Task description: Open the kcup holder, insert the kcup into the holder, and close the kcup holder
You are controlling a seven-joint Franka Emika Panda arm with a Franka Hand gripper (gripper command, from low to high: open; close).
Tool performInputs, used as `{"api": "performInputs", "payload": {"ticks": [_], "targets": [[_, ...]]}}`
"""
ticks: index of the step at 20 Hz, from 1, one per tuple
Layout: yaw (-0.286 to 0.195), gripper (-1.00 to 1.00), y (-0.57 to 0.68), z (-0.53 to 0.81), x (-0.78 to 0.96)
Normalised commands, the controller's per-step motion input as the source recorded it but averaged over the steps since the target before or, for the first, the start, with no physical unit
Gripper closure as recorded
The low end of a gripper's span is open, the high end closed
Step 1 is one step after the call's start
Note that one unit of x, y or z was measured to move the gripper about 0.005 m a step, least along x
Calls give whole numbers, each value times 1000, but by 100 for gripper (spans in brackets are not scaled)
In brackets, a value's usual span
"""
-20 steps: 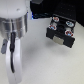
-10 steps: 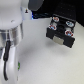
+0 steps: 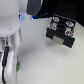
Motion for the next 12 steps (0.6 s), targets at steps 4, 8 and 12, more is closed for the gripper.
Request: {"api": "performInputs", "payload": {"ticks": [4,8,12], "targets": [[-96,100,0,263,217],[-79,100,4,397,138],[-49,100,151,609,92]]}}
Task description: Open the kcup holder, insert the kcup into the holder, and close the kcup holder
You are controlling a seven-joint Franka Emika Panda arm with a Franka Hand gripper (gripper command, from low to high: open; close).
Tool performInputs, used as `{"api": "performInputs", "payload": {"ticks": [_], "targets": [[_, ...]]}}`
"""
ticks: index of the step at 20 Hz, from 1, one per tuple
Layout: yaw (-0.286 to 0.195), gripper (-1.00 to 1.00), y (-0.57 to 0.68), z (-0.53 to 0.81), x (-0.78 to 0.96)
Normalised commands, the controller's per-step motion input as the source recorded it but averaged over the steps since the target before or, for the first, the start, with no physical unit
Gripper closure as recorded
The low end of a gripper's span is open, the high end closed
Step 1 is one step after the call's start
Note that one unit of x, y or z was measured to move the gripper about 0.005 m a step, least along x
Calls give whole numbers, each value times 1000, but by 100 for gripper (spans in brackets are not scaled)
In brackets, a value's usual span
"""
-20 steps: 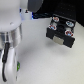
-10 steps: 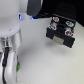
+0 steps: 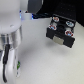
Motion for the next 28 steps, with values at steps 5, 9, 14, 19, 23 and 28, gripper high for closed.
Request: {"api": "performInputs", "payload": {"ticks": [5,9,14,19,23,28], "targets": [[5,100,457,842,4],[51,100,592,779,0],[60,100,697,616,-50],[58,100,710,486,-89],[55,100,712,366,-134],[58,100,687,231,-285]]}}
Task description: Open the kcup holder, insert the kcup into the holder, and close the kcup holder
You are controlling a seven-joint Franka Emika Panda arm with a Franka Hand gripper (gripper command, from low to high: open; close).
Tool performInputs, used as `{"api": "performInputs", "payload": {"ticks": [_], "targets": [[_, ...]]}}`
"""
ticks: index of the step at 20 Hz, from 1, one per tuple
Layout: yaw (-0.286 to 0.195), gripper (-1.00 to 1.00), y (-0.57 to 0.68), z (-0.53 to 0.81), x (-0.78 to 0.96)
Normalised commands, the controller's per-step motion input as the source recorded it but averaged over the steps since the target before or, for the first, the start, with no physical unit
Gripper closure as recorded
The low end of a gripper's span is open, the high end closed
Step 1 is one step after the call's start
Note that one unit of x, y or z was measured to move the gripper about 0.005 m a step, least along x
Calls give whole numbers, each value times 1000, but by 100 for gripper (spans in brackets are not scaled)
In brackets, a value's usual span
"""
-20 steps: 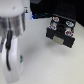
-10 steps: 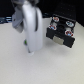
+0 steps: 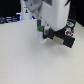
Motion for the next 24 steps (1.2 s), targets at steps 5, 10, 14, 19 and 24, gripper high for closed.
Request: {"api": "performInputs", "payload": {"ticks": [5,10,14,19,24], "targets": [[56,100,664,133,-442],[56,100,655,96,-467],[59,100,628,6,-461],[72,100,590,-19,-423],[93,100,405,-138,-436]]}}
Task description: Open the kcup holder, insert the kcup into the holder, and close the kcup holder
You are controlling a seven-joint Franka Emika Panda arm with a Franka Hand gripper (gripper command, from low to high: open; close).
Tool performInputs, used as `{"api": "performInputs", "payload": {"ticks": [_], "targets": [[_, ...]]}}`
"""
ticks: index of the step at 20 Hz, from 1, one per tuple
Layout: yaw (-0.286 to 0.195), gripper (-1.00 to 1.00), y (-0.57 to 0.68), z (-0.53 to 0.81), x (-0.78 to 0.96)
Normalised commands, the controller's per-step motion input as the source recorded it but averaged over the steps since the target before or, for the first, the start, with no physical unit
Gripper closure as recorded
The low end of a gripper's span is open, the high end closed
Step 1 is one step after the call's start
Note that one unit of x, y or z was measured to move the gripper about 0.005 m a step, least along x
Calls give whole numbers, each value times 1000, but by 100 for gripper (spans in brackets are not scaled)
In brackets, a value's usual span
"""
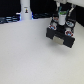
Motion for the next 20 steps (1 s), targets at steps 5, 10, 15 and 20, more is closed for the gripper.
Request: {"api": "performInputs", "payload": {"ticks": [5,10,15,20], "targets": [[49,100,42,-198,-97],[31,100,12,-287,-26],[53,100,181,-273,-66],[77,100,9,-362,-82]]}}
